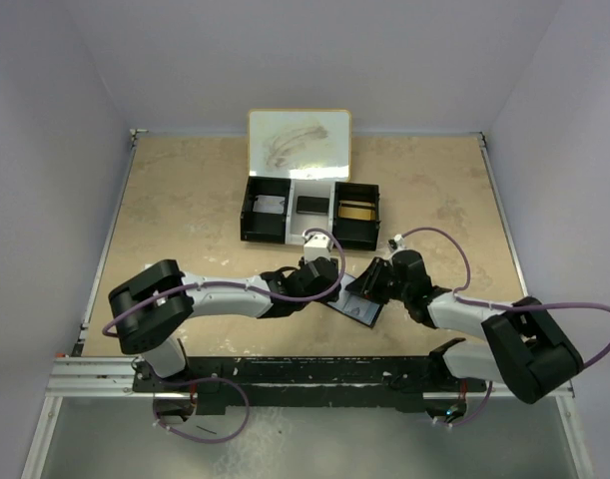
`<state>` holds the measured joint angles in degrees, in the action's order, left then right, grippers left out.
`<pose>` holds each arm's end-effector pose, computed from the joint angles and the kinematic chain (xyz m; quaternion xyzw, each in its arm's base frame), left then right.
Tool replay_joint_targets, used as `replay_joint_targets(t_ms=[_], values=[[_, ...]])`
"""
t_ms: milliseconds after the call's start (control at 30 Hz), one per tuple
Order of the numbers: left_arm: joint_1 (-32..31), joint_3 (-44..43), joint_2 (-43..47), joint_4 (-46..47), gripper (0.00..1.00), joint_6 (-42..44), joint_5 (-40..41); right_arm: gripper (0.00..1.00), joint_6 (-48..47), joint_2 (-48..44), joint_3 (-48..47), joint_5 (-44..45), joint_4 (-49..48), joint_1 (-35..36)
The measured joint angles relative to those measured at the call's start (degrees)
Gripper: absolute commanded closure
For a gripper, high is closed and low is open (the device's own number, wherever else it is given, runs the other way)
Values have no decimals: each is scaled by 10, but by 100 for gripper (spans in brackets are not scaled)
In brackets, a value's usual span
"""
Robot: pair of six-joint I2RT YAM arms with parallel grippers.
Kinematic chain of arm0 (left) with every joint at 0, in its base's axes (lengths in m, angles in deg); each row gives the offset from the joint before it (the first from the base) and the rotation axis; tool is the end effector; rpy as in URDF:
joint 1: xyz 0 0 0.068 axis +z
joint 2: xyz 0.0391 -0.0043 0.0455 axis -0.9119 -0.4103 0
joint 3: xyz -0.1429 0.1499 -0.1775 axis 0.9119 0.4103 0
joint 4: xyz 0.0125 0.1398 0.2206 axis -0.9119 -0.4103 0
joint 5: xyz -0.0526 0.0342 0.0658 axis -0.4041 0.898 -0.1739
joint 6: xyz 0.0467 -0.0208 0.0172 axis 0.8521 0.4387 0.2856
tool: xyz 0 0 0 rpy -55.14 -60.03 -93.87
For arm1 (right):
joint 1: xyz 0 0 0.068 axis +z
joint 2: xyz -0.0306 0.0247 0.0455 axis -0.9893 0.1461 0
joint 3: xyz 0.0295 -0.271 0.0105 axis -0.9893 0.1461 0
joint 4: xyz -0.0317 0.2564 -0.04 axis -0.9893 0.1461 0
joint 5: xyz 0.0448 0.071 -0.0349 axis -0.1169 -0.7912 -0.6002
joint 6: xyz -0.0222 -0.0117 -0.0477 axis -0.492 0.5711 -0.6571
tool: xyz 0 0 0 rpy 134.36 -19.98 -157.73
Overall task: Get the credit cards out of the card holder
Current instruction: Remove the credit card from the card holder.
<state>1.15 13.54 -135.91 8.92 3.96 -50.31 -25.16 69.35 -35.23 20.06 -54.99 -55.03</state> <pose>0.1561 -0.2972 0.1797 0.0291 0.8936 -0.2490 0.3723 0.1858 0.1029 0.1334 0.1501 0.8576 0.3966 0.2910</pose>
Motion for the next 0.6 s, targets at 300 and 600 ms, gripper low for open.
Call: replay_joint_targets(t_ms=[300,600], values=[[5,10,-55,14,78,12,16,73,14,62,5,-32,-90,-4],[4,116,8,94,86,-37,9,94,12,108,10,-85,-156,-4]])
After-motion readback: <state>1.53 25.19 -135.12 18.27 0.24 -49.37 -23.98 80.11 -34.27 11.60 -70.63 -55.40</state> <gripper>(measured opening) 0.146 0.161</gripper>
